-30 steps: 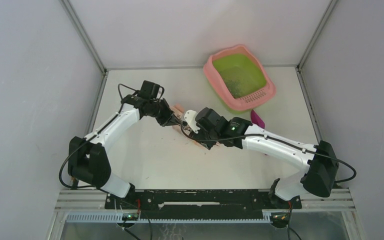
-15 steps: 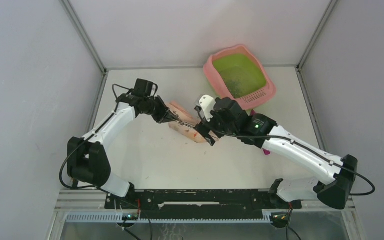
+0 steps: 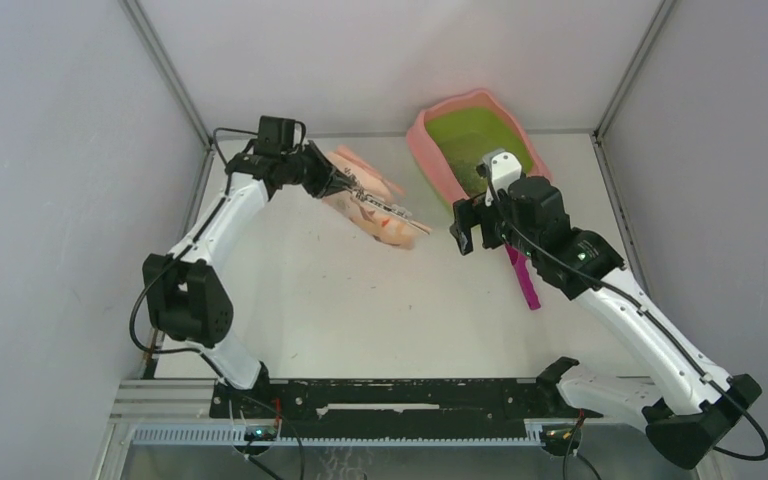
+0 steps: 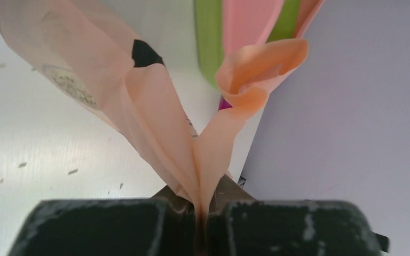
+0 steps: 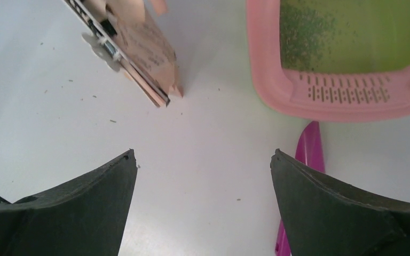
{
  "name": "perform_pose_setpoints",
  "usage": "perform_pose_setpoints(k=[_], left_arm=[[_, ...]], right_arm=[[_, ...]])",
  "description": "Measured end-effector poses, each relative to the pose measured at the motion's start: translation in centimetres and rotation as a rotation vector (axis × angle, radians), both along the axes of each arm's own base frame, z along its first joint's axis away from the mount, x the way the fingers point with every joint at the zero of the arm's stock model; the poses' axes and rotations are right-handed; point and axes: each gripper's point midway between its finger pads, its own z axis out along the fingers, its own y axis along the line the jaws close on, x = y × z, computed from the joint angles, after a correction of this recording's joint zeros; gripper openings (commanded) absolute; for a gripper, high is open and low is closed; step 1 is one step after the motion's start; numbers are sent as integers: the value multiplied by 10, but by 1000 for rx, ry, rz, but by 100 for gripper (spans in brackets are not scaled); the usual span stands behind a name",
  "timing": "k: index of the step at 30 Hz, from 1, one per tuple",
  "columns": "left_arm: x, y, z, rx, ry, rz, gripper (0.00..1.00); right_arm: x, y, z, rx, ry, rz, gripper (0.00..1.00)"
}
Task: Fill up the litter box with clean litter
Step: Move the cat litter bag to the center of the board.
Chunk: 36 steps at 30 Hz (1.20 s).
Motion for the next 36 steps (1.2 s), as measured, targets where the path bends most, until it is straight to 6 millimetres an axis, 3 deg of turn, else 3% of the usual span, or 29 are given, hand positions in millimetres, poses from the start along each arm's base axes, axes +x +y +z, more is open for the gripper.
perform_pose_setpoints(k=[3, 7, 11, 16, 22, 26, 32, 36], left_arm=[[20, -6, 4, -23, -42, -18, 5], [29, -5, -10, -21, -39, -21, 12], [21, -4, -29, -22, -35, -29, 12], [3, -1, -62, -20, 32, -30, 6], [7, 0, -55, -11, -1, -58, 7], [22, 4, -36, -10, -44, -68, 9], [70, 27, 2, -25, -156, -40, 13], [96, 46, 3, -17, -186, -19, 14]], right_arm=[[4, -8, -17, 5, 50, -46, 99], [11, -25, -39, 17, 115, -121, 99], [14, -37, -54, 38, 161, -174, 99], [12, -38, -68, 55, 203, -181, 98], [15, -44, -69, 80, 217, -213, 95], [21, -56, -70, 110, 229, -266, 92], [20, -54, -77, 124, 254, -255, 88], [19, -53, -76, 128, 255, -249, 86]])
